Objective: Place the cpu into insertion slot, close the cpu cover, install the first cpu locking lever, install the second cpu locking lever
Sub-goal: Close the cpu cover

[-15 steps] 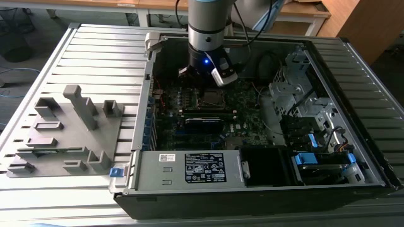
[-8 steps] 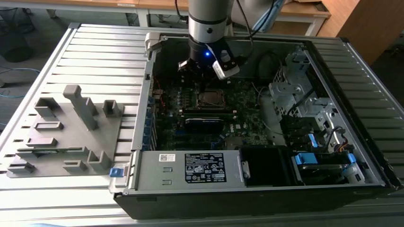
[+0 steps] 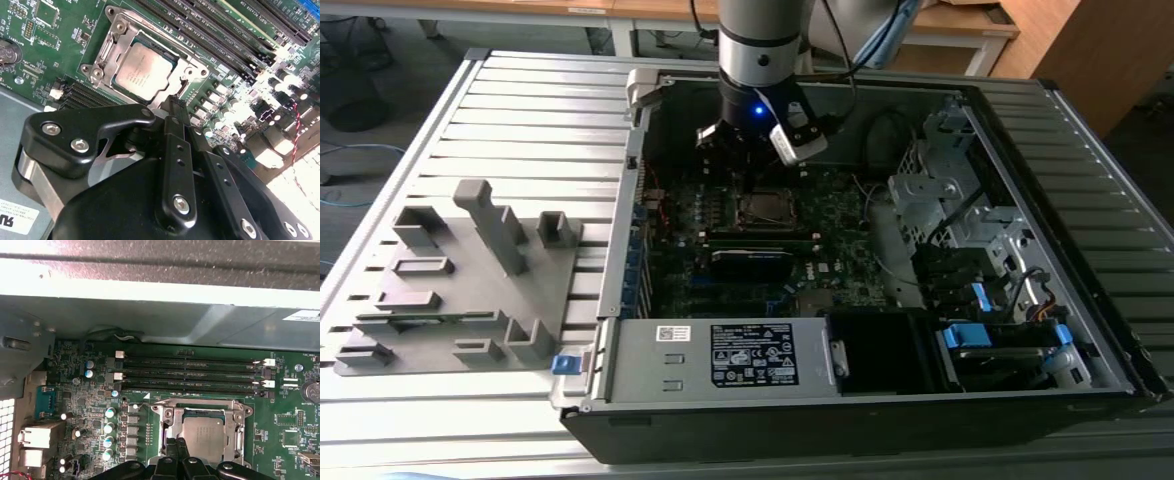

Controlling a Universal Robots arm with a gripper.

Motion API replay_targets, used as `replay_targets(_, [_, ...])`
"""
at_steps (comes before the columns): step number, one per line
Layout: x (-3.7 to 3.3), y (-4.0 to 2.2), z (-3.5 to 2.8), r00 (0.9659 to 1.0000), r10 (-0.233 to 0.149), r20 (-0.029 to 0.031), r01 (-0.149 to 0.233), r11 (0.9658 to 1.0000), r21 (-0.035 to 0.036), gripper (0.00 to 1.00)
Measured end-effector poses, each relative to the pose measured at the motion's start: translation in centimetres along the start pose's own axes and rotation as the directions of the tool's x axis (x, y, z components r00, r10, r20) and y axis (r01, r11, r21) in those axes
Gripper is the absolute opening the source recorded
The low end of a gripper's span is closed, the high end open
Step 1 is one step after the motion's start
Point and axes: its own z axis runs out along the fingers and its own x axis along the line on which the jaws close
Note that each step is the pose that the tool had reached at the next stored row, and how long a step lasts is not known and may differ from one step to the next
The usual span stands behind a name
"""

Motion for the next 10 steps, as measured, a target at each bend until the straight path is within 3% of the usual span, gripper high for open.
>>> replay_targets(4, [-0.24, -0.01, 0.01, 1.0, 0.0, 0.0002, 0.0, 1.0, -0.0018, 0.11])
replay_targets(10, [-1.82, -0.07, 0.08, 1.0, -0.001, 0.0002, 0.001, 1.0, -0.002, 0.11])
